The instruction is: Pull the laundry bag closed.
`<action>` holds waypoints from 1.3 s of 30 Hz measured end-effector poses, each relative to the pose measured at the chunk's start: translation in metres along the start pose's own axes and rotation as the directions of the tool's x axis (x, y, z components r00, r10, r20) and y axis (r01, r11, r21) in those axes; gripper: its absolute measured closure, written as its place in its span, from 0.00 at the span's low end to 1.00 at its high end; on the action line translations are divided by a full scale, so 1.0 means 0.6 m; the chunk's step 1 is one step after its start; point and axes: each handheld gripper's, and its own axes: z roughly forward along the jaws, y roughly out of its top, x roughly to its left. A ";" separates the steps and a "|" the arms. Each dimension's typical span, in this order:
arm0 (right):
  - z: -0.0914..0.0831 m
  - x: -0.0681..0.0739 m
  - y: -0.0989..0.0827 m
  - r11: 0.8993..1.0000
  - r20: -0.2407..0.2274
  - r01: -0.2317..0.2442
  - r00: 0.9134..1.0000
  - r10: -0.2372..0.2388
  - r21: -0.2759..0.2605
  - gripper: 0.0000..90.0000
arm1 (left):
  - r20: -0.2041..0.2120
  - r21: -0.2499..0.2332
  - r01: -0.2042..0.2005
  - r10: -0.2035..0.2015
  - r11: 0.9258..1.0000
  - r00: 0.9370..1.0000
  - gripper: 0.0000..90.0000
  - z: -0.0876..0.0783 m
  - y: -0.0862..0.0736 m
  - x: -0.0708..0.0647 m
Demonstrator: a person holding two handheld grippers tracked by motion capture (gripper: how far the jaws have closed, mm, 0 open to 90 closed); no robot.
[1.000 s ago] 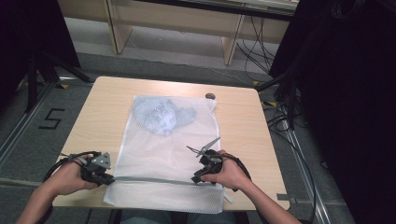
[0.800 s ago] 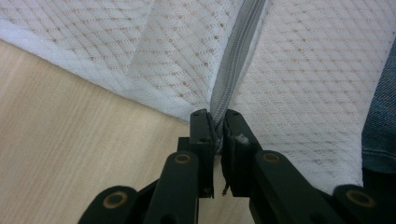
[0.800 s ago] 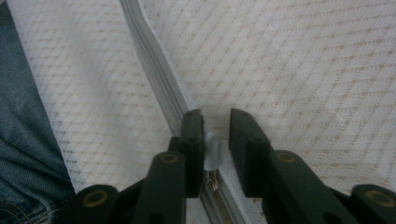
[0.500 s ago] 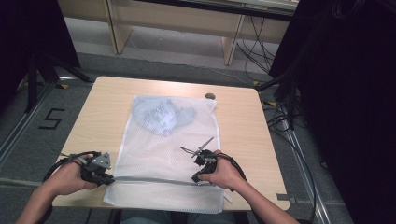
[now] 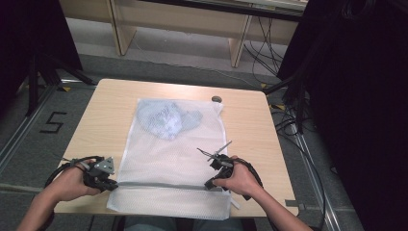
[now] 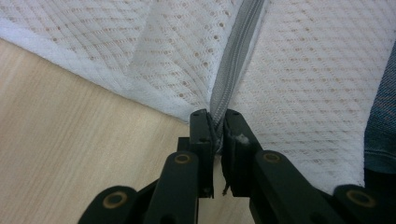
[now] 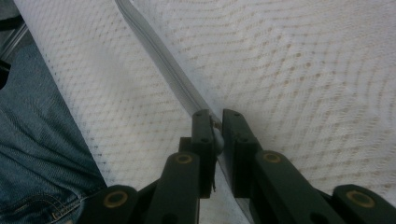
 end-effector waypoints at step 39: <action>-0.014 -0.009 -0.034 0.994 -0.028 -0.109 0.994 0.110 0.031 0.97 | -0.006 0.053 -0.048 0.049 0.997 0.999 0.93 -0.005 0.004 0.004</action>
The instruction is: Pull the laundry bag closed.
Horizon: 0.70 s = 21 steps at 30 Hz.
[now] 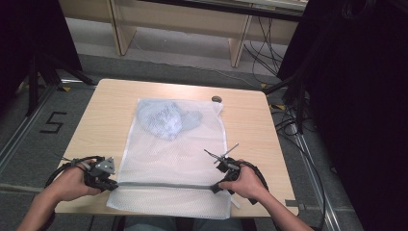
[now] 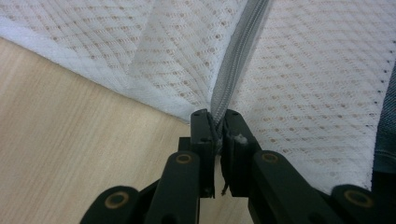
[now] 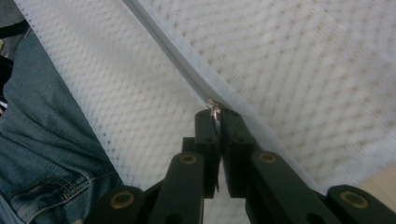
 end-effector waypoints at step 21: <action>-0.027 -0.044 -0.054 0.998 0.009 -0.008 1.000 0.009 -0.070 0.87 | -0.010 -0.066 0.030 -0.031 0.997 0.999 0.88 0.004 -0.006 -0.008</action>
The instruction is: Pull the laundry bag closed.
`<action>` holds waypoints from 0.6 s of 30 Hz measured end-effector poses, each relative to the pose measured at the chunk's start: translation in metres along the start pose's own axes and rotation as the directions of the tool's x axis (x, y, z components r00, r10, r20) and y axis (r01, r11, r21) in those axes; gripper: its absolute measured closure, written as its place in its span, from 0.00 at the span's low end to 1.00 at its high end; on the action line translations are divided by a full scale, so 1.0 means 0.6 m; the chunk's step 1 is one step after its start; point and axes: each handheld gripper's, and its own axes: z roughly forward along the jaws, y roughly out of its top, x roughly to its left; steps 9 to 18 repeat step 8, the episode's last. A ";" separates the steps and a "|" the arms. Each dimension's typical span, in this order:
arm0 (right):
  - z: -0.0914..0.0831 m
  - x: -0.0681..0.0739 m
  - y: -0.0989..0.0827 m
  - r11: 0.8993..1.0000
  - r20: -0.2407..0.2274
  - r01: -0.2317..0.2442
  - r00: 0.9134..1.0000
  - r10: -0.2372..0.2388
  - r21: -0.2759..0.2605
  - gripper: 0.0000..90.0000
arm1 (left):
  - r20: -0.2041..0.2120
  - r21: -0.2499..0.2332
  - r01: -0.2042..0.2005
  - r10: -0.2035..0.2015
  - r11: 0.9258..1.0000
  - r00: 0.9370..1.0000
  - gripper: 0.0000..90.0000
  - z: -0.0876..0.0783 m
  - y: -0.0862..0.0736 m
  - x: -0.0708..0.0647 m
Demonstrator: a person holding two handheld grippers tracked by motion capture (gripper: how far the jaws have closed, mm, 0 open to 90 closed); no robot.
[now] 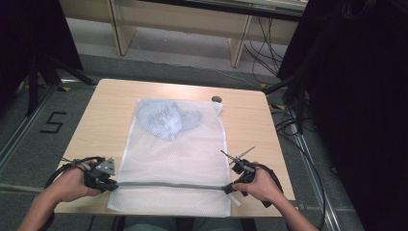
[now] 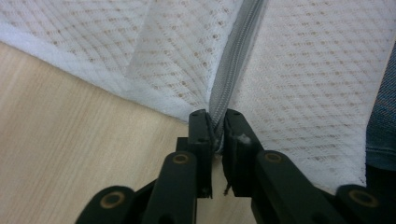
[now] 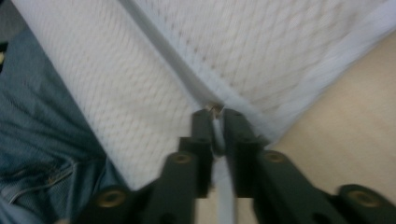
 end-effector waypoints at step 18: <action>-0.034 -0.018 -0.042 0.941 0.073 -0.027 0.996 0.055 -0.337 0.67 | 0.011 -0.089 0.003 -0.002 0.996 1.000 0.52 -0.010 0.013 -0.010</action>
